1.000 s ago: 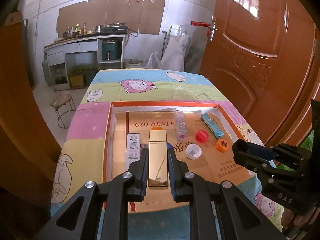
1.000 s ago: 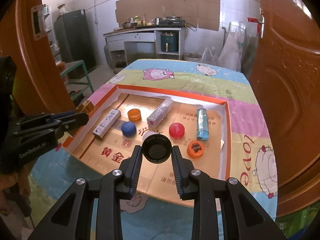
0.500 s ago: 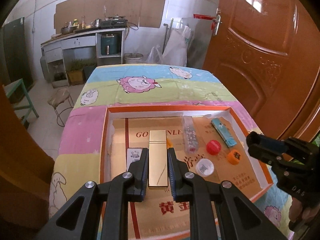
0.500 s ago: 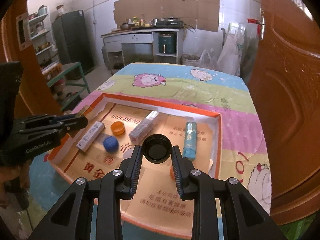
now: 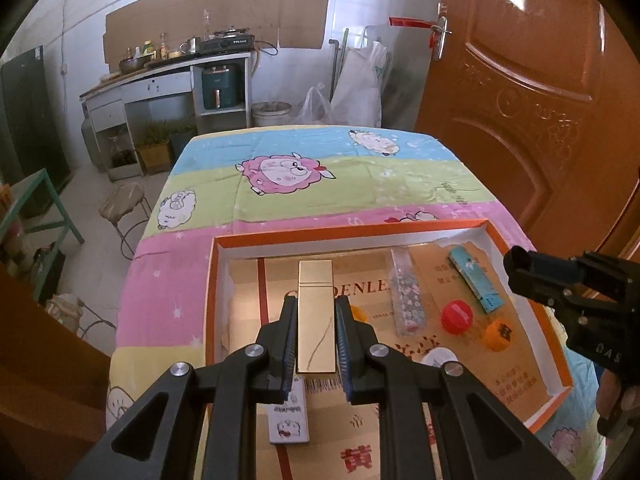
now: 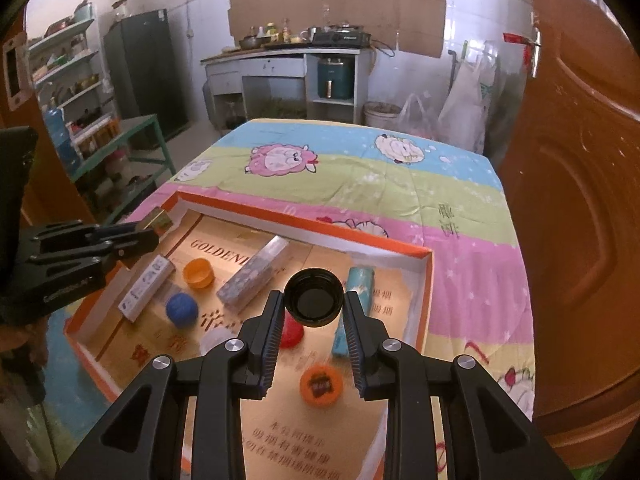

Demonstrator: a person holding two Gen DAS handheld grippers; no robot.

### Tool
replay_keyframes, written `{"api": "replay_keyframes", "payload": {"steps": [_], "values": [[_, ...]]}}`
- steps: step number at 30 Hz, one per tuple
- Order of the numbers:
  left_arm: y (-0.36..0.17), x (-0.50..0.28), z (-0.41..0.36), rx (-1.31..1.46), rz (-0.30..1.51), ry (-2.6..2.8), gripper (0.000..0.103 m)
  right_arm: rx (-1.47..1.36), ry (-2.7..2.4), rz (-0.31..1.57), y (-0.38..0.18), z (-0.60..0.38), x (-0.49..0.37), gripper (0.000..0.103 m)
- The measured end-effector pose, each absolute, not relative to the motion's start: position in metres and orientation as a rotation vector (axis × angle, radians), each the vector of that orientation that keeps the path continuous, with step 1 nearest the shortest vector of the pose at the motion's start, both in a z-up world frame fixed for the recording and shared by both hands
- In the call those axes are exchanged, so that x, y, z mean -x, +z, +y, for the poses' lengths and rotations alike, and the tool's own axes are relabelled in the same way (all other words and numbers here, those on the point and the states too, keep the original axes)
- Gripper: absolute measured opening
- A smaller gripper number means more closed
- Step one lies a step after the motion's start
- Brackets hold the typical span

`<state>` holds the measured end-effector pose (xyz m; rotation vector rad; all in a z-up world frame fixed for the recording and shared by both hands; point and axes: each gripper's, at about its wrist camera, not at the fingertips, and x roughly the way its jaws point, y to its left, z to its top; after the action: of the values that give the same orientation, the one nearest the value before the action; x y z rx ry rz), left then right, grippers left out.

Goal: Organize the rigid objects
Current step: 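Carry the black cap and gold block up and over into the box lid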

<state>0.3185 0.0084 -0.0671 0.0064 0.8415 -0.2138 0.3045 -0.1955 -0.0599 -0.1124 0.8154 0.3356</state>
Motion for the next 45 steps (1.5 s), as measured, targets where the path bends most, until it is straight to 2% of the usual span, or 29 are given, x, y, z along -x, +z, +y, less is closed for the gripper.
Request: {"api": "replay_keyframes", "payload": {"steps": [27,45], "values": [[-0.094,-0.377,0.004,-0.035,0.978,-0.220,0.018,0.129,0.398,0.978,-0.089,-0.190,-0.386,0.031],[-0.109,-0.394,0.007,-0.023,1.025,-0.219,0.018,0.204,0.439,1.037,-0.108,-0.167,-0.397,0.031]]}}
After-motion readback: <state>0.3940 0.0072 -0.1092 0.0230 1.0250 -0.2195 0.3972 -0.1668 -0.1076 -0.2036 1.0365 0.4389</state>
